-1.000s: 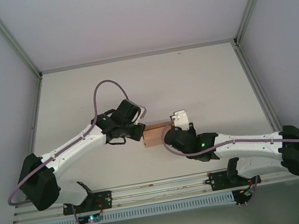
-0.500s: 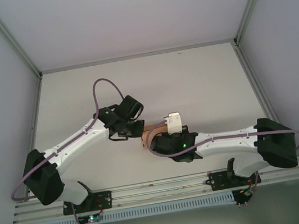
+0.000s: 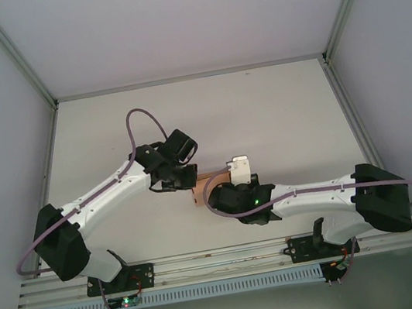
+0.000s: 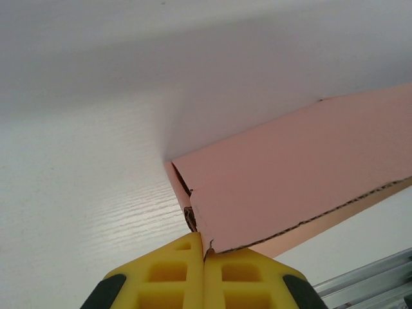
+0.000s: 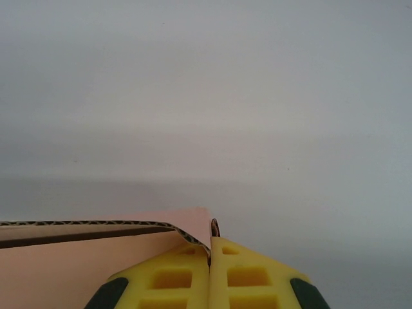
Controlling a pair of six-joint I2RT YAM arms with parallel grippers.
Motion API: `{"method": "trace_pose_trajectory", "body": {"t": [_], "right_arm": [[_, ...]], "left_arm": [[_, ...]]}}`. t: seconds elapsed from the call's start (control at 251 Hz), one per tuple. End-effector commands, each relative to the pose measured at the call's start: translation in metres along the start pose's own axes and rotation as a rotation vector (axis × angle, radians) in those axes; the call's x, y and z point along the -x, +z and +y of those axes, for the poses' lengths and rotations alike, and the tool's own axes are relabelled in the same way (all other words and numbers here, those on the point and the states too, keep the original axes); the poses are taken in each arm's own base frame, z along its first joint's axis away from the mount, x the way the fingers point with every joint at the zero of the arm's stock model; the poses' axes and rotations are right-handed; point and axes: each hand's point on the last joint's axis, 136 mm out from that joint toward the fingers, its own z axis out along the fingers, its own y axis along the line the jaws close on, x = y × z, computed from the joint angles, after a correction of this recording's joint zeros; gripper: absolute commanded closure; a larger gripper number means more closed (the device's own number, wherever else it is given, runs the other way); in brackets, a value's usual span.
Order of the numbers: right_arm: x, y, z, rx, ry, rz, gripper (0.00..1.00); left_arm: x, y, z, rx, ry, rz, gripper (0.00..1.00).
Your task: Assemble paper box
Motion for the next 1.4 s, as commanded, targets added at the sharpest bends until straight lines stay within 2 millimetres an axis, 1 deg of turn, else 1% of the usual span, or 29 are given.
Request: {"method": "trace_pose_trajectory", "body": {"t": [0.0,0.052,0.108,0.132,0.211,0.355,0.411,0.423,0.427,0.459,0.591,0.694,0.838,0.882,0.938,0.994,1.026,1.061,1.145,1.225,1.345,1.397], "right_arm": [[-0.038,0.006,-0.007,0.003,-0.088,0.14,1.0],[-0.038,0.007,-0.006,0.003,-0.082,0.136,1.0],[-0.038,0.008,-0.004,0.004,-0.086,0.138,1.0],[-0.038,0.008,-0.003,0.004,-0.089,0.139,1.0],[-0.04,0.009,-0.001,-0.003,-0.098,0.142,1.0],[-0.039,0.008,-0.004,-0.003,-0.071,0.127,1.0],[-0.037,0.008,-0.004,0.004,-0.054,0.116,1.0],[-0.037,0.008,-0.004,0.006,-0.053,0.114,1.0],[-0.034,0.007,-0.002,0.012,-0.045,0.111,1.0],[-0.037,0.008,-0.004,0.01,-0.046,0.11,1.0],[-0.034,0.007,-0.002,0.026,-0.046,0.085,1.0],[-0.032,0.006,0.001,0.055,-0.043,0.068,1.0],[-0.031,0.004,0.006,0.108,-0.033,0.053,1.0],[-0.03,0.003,0.006,0.124,-0.031,0.048,0.96],[-0.028,0.0,0.006,0.141,-0.026,0.042,0.95],[-0.024,-0.003,0.006,0.152,-0.022,0.032,0.93],[-0.021,-0.004,0.006,0.159,-0.015,0.025,0.91],[-0.018,-0.005,0.007,0.172,-0.006,0.016,0.86],[-0.01,-0.006,0.008,0.204,0.031,0.008,0.74],[-0.004,-0.005,0.006,0.22,0.057,0.013,0.58],[0.005,-0.006,0.003,0.229,0.082,0.002,0.52],[0.01,-0.008,0.003,0.248,0.078,-0.005,0.47]], "left_arm": [[-0.002,-0.004,0.018,0.076,-0.099,0.005,0.95],[0.0,0.001,0.018,0.07,-0.139,-0.014,0.96],[0.003,0.007,0.009,0.009,-0.171,-0.032,0.98],[0.005,0.01,0.009,-0.001,-0.185,-0.04,0.98],[0.004,0.016,0.017,0.03,-0.226,-0.057,1.0],[-0.005,0.017,0.035,0.135,-0.218,-0.059,1.0],[-0.009,0.019,0.039,0.15,-0.22,-0.068,1.0],[-0.009,0.02,0.039,0.149,-0.224,-0.07,1.0],[-0.009,0.02,0.04,0.149,-0.225,-0.071,1.0],[-0.011,0.023,0.038,0.138,-0.221,-0.074,1.0],[-0.024,0.034,0.042,0.159,-0.192,-0.095,1.0],[-0.036,0.038,0.047,0.194,-0.159,-0.137,1.0],[-0.048,0.043,0.048,0.214,-0.107,-0.182,1.0],[-0.051,0.044,0.05,0.243,-0.078,-0.199,1.0],[-0.053,0.043,0.052,0.284,-0.035,-0.231,1.0],[-0.055,0.048,0.053,0.309,0.026,-0.247,1.0],[-0.056,0.05,0.058,0.339,0.043,-0.253,1.0],[-0.057,0.053,0.06,0.353,0.056,-0.246,1.0],[-0.059,0.058,0.053,0.35,0.103,-0.239,1.0],[-0.06,0.061,0.048,0.336,0.126,-0.254,1.0],[-0.058,0.06,0.05,0.337,0.119,-0.276,1.0],[-0.058,0.058,0.051,0.341,0.122,-0.28,1.0]]}}
